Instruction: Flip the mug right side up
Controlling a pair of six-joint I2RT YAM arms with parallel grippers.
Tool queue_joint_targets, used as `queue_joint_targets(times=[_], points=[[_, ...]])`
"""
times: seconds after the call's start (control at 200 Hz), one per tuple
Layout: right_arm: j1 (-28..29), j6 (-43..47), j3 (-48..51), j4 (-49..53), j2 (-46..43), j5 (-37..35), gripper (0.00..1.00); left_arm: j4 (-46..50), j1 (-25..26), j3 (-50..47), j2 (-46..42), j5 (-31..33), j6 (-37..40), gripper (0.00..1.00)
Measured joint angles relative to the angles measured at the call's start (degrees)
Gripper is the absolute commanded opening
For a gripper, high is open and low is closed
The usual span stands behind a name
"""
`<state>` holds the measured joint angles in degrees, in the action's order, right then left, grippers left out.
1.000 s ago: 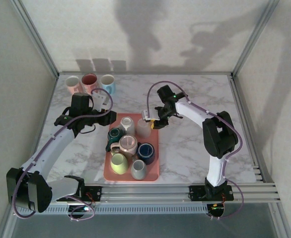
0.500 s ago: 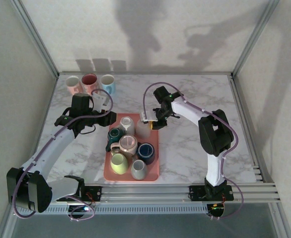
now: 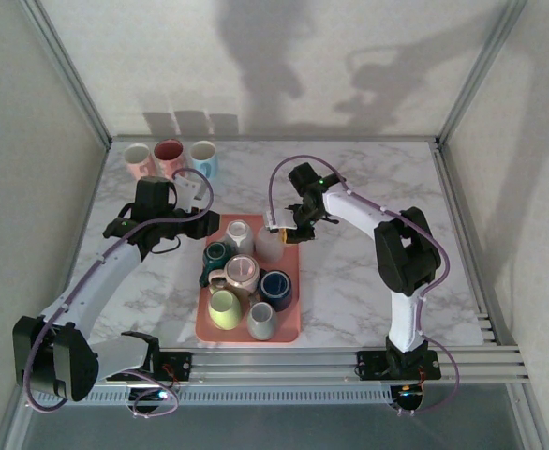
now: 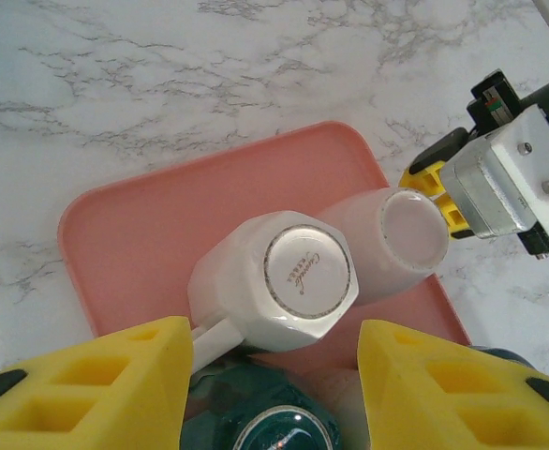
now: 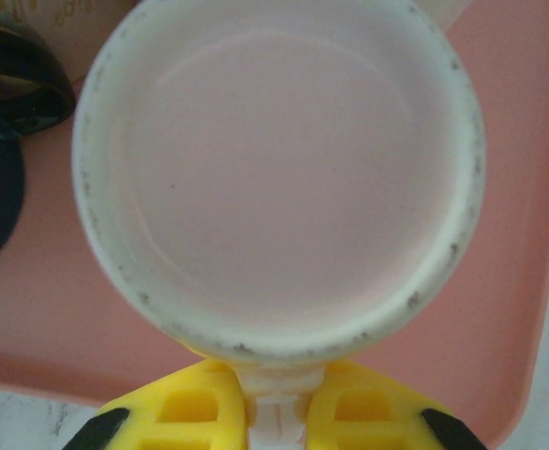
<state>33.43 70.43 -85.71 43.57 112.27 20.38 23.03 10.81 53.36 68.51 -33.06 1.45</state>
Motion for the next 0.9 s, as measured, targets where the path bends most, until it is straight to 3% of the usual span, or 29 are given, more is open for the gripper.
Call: queue_joint_targets(times=[0.431, 0.896], points=[[-1.92, -11.93, 3.45, -1.16, -5.97, 1.2, 0.0, -0.35, 0.0, 0.26, -0.94, 0.0, -4.33, 0.49], [-8.24, -34.05, 12.2, -11.85, -21.51, 12.44, 0.0, -5.97, 0.0, 1.92, -3.06, -3.8, -12.92, 0.49]])
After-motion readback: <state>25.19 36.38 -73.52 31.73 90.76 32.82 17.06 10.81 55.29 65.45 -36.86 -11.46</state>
